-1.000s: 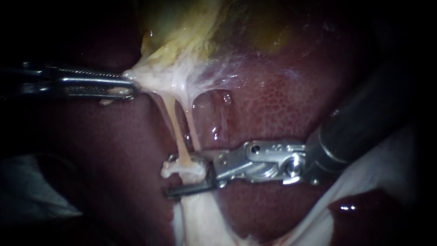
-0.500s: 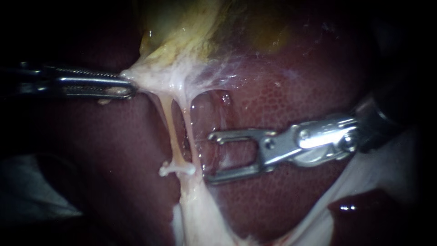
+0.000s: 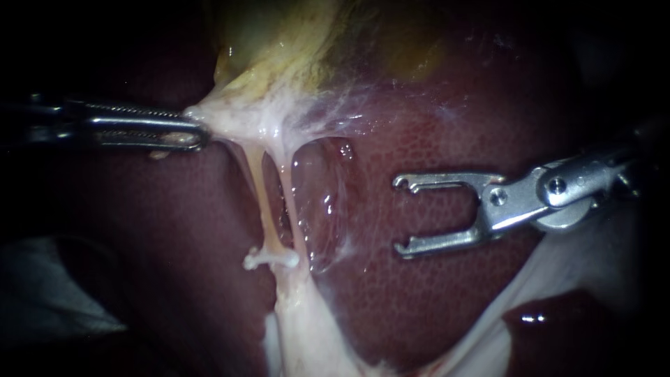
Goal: Going back first clip left tube
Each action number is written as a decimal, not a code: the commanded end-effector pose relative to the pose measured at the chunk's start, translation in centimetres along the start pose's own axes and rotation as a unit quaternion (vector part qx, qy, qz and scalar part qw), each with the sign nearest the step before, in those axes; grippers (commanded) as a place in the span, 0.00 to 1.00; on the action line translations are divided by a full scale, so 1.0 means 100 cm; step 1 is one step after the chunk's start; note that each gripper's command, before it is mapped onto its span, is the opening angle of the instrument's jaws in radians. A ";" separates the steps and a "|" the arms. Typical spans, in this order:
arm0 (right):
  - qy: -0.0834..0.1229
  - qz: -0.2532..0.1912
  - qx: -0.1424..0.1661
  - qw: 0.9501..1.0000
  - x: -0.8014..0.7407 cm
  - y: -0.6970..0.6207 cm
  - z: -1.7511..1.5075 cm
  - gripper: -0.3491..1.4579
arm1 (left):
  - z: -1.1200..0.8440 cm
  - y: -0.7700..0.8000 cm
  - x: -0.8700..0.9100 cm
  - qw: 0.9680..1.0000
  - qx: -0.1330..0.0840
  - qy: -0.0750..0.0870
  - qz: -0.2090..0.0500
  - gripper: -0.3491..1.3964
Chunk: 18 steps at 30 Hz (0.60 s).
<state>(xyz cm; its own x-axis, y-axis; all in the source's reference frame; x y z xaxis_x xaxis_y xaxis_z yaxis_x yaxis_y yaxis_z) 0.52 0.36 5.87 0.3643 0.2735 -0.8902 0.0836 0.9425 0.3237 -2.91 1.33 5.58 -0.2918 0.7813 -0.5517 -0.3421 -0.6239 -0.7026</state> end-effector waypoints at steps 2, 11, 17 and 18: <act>0.000 0.000 -0.001 1.000 -0.0002 -0.0001 0.0000 0.47 | 0.0009 -0.0002 -0.0007 1.000 0.002 0.001 0.002 0.00; 0.000 -0.001 0.000 1.000 -0.0003 -0.0002 -0.0004 0.47 | 0.0056 -0.0018 -0.0025 1.000 0.002 -0.002 0.008 0.00; 0.000 -0.001 0.000 1.000 -0.0003 -0.0002 -0.0006 0.47 | 0.0078 -0.0025 -0.0027 1.000 -0.002 -0.007 0.012 0.00; 0.000 -0.001 0.000 1.000 -0.0004 -0.0002 -0.0006 0.47 | 0.0080 -0.0025 -0.0027 1.000 -0.002 -0.009 0.013 0.00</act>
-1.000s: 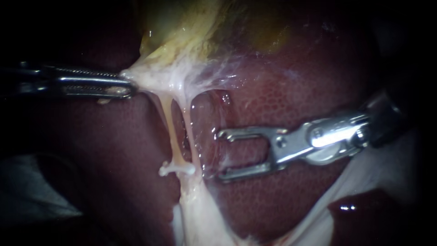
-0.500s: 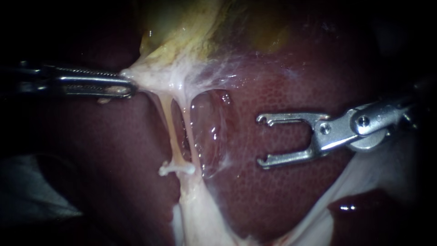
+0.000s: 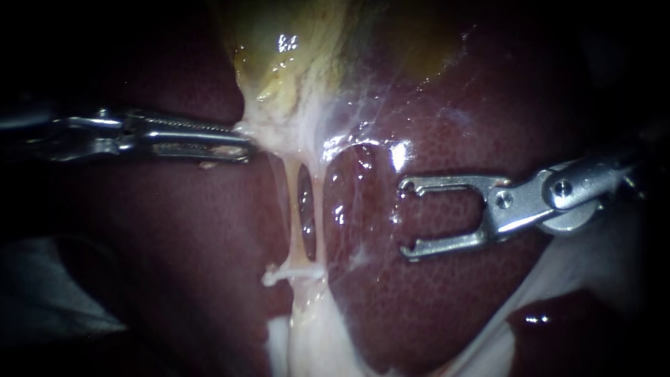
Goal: Going back first clip left tube
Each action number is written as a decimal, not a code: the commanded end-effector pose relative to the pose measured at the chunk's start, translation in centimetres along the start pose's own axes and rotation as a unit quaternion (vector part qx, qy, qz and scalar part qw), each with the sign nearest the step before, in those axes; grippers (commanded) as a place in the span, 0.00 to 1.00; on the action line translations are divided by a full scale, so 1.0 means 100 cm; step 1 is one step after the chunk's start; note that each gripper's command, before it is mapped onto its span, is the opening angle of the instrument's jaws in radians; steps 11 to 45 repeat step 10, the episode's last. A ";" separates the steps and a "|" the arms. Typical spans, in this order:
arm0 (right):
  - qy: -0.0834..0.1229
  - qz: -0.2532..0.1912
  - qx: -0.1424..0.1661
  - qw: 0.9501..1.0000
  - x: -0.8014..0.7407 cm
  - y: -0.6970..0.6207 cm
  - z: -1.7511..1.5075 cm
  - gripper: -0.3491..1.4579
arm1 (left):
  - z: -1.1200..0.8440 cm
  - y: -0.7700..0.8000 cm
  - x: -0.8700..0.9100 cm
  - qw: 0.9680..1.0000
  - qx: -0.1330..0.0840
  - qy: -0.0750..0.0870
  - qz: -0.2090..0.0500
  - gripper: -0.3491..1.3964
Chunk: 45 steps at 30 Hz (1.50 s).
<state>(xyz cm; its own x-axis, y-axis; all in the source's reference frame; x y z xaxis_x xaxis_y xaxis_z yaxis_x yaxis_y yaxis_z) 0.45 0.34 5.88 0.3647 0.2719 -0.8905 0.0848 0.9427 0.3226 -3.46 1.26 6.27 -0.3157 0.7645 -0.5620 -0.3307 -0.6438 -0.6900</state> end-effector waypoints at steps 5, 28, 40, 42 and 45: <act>0.000 0.000 0.000 1.000 0.0000 0.0000 -0.0001 0.47 | 0.0001 0.0000 -0.0001 1.000 0.000 0.000 0.000 0.00; 0.001 0.000 0.002 1.000 0.0001 -0.0001 -0.0001 0.47 | 0.0001 0.0000 -0.0001 1.000 -0.001 0.000 0.000 0.00; 0.001 0.000 0.002 1.000 0.0001 -0.0001 -0.0001 0.47 | 0.0001 0.0000 -0.0001 1.000 -0.001 0.000 0.000 0.00; 0.001 0.000 0.002 1.000 0.0001 -0.0001 -0.0001 0.47 | 0.0001 0.0000 -0.0001 1.000 -0.001 0.000 0.000 0.00; 0.001 0.000 0.002 1.000 0.0001 -0.0001 -0.0001 0.47 | 0.0001 0.0000 -0.0001 1.000 -0.001 0.000 0.000 0.00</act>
